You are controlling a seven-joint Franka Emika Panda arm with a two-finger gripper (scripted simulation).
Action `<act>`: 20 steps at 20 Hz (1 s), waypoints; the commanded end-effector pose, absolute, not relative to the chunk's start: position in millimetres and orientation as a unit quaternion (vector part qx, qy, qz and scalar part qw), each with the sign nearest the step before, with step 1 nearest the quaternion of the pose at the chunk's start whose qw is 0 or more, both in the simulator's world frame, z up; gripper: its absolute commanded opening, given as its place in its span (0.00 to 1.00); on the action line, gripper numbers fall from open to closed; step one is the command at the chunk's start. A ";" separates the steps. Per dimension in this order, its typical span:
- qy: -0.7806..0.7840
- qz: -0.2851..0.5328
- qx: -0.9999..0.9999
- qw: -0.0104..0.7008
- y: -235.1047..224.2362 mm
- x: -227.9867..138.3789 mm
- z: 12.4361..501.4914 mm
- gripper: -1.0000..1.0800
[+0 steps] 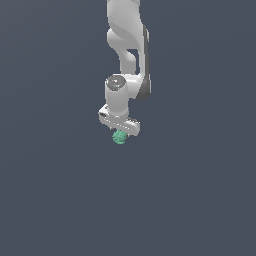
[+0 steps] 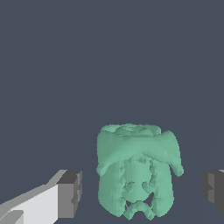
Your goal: Pick up the object and move it to a goal position.
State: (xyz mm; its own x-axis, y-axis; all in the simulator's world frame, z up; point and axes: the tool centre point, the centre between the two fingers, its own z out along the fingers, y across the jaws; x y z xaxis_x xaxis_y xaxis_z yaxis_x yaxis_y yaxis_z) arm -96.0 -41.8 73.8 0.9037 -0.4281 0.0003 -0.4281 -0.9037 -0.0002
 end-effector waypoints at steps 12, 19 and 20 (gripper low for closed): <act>0.221 0.000 -0.975 0.000 -41.8 -96.9 40.2 0.00; 0.221 0.000 -0.975 0.000 -41.8 -96.9 40.2 0.00; 0.221 0.000 -0.975 0.000 -41.8 -96.9 40.2 0.00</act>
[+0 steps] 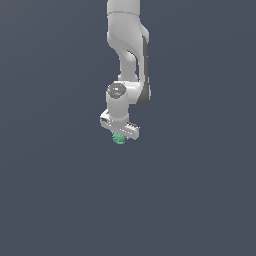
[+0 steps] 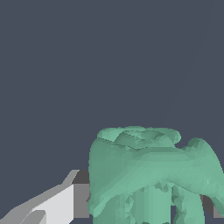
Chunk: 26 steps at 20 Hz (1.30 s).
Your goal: Pick up the object and move it to a goal position.
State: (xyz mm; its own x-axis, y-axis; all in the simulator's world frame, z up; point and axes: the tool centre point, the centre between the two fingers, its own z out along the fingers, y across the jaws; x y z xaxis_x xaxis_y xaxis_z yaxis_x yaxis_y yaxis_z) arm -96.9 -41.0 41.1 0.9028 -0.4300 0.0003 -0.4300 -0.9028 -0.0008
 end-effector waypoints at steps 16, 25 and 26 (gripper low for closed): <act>0.221 0.000 -0.975 0.000 -43.6 -76.8 95.5 0.00; 0.221 0.000 -0.975 0.000 -47.3 -47.2 174.8 0.00; 0.221 0.000 -0.975 -0.001 -47.8 -43.7 184.1 0.00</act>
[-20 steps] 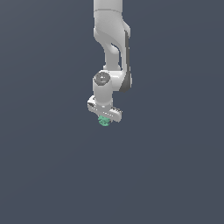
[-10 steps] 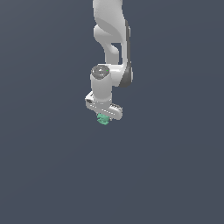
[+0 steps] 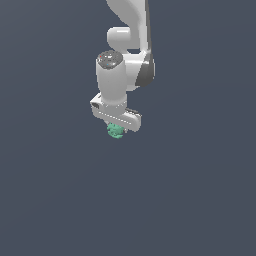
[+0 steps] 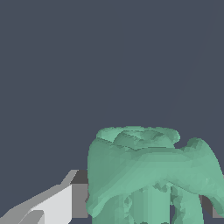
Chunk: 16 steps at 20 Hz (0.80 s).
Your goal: Pick up the object and move it to a goal position.
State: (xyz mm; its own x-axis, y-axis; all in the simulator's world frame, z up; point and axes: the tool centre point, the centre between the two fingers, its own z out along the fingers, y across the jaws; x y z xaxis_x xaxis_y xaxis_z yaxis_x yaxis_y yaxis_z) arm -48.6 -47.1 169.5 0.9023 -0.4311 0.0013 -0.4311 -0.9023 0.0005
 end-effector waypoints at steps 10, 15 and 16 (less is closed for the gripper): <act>-0.221 0.000 0.975 0.001 -51.7 -7.4 277.3 0.00; -0.221 0.000 0.975 0.001 -53.4 9.1 318.0 0.00; -0.221 0.000 0.975 0.001 -53.7 12.2 325.4 0.00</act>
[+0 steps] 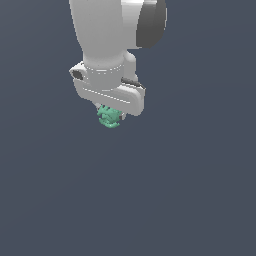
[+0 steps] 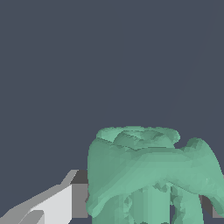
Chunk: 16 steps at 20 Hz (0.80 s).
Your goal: Pick up the object and move it to a goal position.
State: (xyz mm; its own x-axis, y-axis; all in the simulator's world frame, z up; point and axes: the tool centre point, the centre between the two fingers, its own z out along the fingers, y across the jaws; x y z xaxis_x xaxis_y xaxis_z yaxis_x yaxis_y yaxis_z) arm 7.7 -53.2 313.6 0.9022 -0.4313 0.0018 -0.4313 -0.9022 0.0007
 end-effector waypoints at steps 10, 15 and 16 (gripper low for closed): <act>-0.221 0.000 0.975 0.001 -56.3 39.0 388.3 0.00; -0.221 0.000 0.975 0.000 -57.2 50.1 413.3 0.00; -0.221 0.000 0.975 0.000 -57.4 52.2 417.8 0.00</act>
State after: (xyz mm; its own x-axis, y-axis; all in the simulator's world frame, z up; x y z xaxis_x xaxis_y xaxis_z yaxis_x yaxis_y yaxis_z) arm 49.1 -57.1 410.5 0.9026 -0.4306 0.0007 -0.4306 -0.9026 0.0005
